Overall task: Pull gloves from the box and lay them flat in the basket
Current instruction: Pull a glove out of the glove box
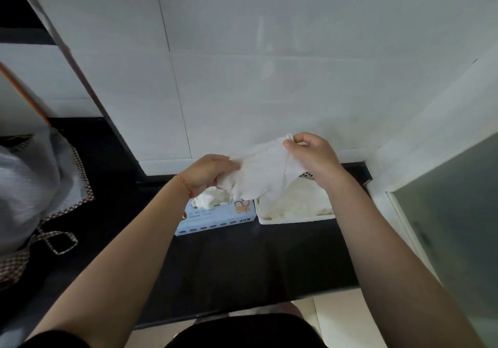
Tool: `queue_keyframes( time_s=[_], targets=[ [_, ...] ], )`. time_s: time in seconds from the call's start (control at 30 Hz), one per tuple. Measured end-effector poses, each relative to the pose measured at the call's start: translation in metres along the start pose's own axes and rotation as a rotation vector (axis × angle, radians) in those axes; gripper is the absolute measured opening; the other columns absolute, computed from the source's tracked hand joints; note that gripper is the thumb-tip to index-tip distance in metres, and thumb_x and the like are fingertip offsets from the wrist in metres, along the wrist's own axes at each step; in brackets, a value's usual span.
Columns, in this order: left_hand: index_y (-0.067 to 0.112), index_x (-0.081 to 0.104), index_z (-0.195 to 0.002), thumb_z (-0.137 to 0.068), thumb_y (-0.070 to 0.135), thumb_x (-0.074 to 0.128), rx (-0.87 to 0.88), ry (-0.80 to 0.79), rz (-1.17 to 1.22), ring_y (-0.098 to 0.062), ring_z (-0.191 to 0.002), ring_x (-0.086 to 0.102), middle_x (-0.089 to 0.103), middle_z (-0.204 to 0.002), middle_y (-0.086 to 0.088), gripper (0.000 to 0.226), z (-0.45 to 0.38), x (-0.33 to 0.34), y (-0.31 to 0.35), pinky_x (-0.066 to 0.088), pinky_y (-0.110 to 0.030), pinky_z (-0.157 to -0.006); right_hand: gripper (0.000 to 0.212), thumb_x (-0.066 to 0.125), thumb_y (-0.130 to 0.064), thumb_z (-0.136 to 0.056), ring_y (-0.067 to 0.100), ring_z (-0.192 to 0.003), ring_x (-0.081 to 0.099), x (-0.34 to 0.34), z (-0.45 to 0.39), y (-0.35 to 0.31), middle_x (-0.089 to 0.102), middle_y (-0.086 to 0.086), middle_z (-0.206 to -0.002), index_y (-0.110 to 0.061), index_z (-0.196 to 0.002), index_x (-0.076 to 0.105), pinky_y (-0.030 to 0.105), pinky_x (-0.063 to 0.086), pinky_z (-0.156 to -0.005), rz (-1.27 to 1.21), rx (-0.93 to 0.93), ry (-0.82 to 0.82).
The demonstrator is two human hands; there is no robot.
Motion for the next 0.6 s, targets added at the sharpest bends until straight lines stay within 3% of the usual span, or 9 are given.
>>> queue_keyframes(
  time_s=[0.07,0.13,0.23,0.3,0.37,0.43,0.5,0.6],
  targets=[
    [0.01,0.057,-0.076,-0.079,0.034,0.073,-0.03,0.007,-0.068,-0.017,-0.06,0.045,0.05,-0.07,-0.008,0.029,-0.009,0.005,-0.001,0.035,-0.027,-0.057,0.01,0.071,-0.023,-0.088,0.017,-0.075,0.065,-0.009,-0.001,0.016,0.07,0.005,-0.092,-0.017,-0.095,0.068,0.025,0.05,-0.063,-0.041,0.113,-0.084],
    [0.014,0.056,-0.072,-0.087,0.03,0.066,-0.06,0.003,-0.231,-0.013,-0.053,0.038,0.045,-0.061,0.001,0.025,-0.021,0.012,-0.002,0.033,-0.024,-0.052,0.024,0.07,-0.014,-0.089,0.019,-0.084,0.068,-0.019,-0.002,0.031,0.07,0.007,-0.103,-0.012,-0.113,0.064,0.027,0.054,-0.063,-0.092,0.215,-0.179],
    [0.015,0.053,-0.063,-0.088,0.029,0.064,-0.09,-0.005,-0.496,-0.014,-0.058,0.042,0.046,-0.06,0.004,0.03,-0.047,0.035,-0.002,0.04,-0.028,-0.06,0.036,0.065,0.002,-0.088,0.029,-0.088,0.067,-0.037,-0.008,0.056,0.062,0.013,-0.106,-0.011,-0.119,0.053,0.034,0.059,-0.061,-0.184,0.309,-0.221],
    [0.009,0.063,-0.073,-0.089,0.026,0.064,-0.099,-0.016,-0.639,-0.015,-0.065,0.048,0.053,-0.069,0.0,0.023,-0.065,0.05,-0.008,0.039,-0.026,-0.061,0.034,0.062,0.007,-0.087,0.035,-0.092,0.066,-0.043,-0.014,0.077,0.058,0.016,-0.113,-0.012,-0.113,0.051,0.035,0.06,-0.062,-0.126,0.339,-0.235],
    [0.006,0.063,-0.079,-0.089,0.024,0.063,-0.105,-0.026,-0.751,-0.02,-0.073,0.049,0.053,-0.076,-0.005,0.021,-0.085,0.068,-0.012,0.038,-0.027,-0.062,0.023,0.06,0.007,-0.088,0.035,-0.09,0.066,-0.051,-0.023,0.098,0.055,0.016,-0.118,-0.01,-0.103,0.056,0.035,0.061,-0.064,-0.001,0.334,-0.266],
    [0.008,0.056,-0.077,-0.089,0.023,0.062,-0.1,-0.025,-0.855,-0.022,-0.076,0.046,0.049,-0.074,-0.005,0.02,-0.099,0.083,-0.011,0.036,-0.028,-0.062,0.011,0.058,0.004,-0.092,0.027,-0.08,0.066,-0.056,-0.032,0.115,0.056,0.013,-0.12,-0.006,-0.095,0.063,0.033,0.061,-0.064,0.09,0.321,-0.271],
    [0.008,0.057,-0.079,-0.09,0.022,0.06,-0.092,-0.015,-0.947,-0.024,-0.081,0.048,0.049,-0.076,-0.003,0.018,-0.114,0.097,-0.009,0.036,-0.027,-0.063,0.015,0.056,0.002,-0.095,0.02,-0.084,0.065,-0.061,-0.044,0.128,0.054,0.008,-0.125,-0.006,-0.096,0.07,0.025,0.059,-0.059,0.169,0.299,-0.26],
    [0.008,0.064,-0.11,-0.092,0.026,0.056,-0.07,-0.013,-1.108,-0.027,-0.106,0.056,0.061,-0.107,-0.006,0.027,-0.134,0.113,-0.009,0.045,-0.031,-0.085,0.025,0.054,0.001,-0.095,0.018,-0.084,0.068,-0.069,-0.064,0.144,0.054,0.006,-0.13,-0.013,-0.107,0.072,0.019,0.056,-0.06,0.338,0.23,-0.268]
  ],
)
Point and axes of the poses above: each hand's wrist, its own z-axis away from the middle knuckle, its own x-axis out of the palm, y = z × x, the point moved 2 cm from there along -z, towards the middle knuckle
